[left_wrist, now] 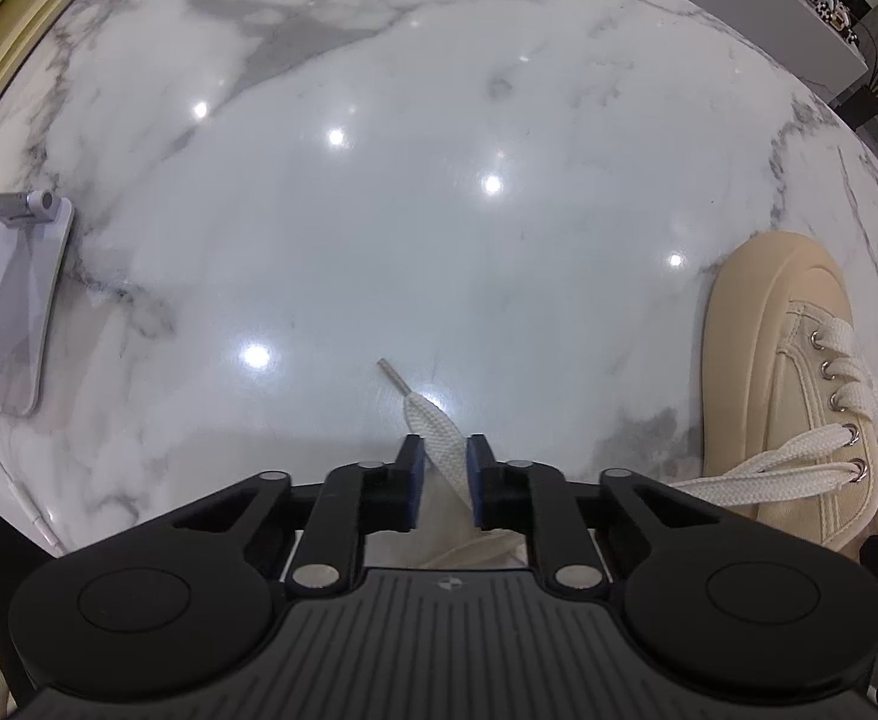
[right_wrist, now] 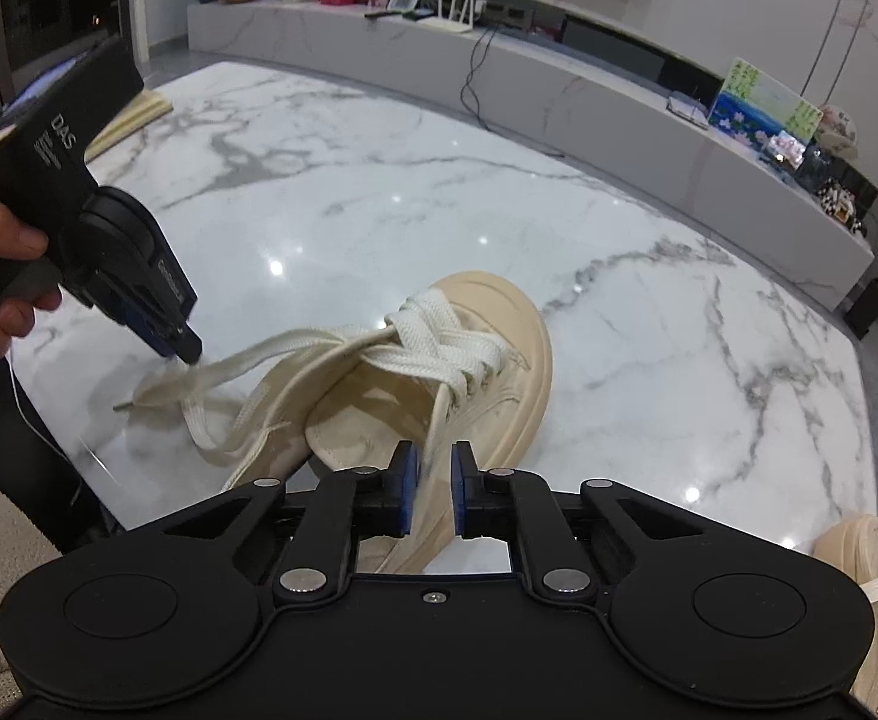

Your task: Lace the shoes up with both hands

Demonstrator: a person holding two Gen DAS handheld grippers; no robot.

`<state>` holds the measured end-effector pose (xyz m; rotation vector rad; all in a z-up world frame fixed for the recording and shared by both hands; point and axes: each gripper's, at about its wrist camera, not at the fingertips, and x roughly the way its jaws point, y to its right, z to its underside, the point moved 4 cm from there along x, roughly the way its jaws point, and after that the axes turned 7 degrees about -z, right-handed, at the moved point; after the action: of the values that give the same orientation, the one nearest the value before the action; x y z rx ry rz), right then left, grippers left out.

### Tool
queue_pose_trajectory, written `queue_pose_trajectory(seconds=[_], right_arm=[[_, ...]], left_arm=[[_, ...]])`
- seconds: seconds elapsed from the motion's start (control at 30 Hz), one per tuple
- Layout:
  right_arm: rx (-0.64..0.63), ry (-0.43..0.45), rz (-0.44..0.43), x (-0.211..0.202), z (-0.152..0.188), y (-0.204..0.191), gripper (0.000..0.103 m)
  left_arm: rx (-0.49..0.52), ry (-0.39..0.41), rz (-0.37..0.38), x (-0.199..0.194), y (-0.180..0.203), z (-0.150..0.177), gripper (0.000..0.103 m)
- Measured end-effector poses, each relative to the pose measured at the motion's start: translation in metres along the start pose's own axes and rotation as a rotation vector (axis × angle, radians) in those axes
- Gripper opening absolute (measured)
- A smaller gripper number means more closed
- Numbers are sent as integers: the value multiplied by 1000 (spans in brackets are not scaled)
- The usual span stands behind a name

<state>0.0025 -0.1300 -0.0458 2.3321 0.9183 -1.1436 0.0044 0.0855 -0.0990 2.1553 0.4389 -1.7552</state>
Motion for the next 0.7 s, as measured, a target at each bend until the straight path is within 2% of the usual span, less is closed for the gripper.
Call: queue_pose_trajectory(seconds=[0.23,0.63,0.7], right_arm=[[-72,-22,38,5,0,-11,3],[-74,-15,35,4,1,-9,3],[-73,-13,34,4,2,-9,3]], left_arm=[[21,50,29,-6,-3,-4,3],[270,355,48,-71,18,-21,3],[285,344,32,-76,18,-26,3]])
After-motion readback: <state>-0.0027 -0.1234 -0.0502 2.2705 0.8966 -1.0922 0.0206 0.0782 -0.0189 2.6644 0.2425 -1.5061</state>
